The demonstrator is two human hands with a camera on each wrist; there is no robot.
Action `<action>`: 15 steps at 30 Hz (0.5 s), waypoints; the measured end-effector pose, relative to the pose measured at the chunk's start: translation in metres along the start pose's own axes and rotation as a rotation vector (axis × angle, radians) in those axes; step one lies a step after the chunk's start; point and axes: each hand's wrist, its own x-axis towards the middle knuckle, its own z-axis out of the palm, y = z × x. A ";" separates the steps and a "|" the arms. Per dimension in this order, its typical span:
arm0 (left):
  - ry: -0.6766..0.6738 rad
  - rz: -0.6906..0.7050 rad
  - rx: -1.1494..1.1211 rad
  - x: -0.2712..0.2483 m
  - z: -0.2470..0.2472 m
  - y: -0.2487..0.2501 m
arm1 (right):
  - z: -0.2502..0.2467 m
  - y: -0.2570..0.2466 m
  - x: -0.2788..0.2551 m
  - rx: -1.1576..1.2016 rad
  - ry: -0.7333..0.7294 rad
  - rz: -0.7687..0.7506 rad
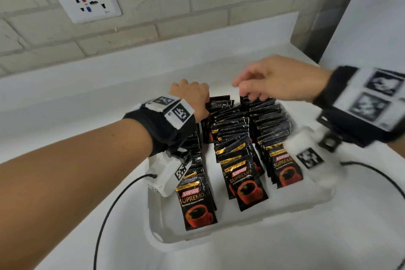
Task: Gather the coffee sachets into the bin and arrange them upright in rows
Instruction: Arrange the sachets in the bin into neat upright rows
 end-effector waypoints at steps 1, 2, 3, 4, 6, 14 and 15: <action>0.000 0.003 -0.010 -0.001 0.000 0.000 | 0.001 0.004 -0.015 0.081 -0.058 0.045; 0.007 0.009 -0.023 -0.001 -0.002 0.000 | 0.004 0.009 -0.028 0.164 -0.112 0.092; 0.014 0.018 -0.045 -0.002 -0.004 0.001 | 0.009 0.015 -0.039 0.238 -0.156 0.134; 0.015 0.031 -0.075 -0.003 -0.007 0.001 | 0.014 0.020 -0.048 0.308 -0.189 0.173; -0.010 0.069 -0.149 -0.005 -0.012 0.003 | 0.027 0.027 -0.062 0.449 -0.228 0.235; -0.054 0.292 -0.109 -0.001 -0.016 0.019 | 0.061 0.020 -0.076 0.515 -0.141 0.216; -0.058 0.299 -0.085 0.002 -0.015 0.022 | 0.063 0.019 -0.076 0.523 -0.136 0.213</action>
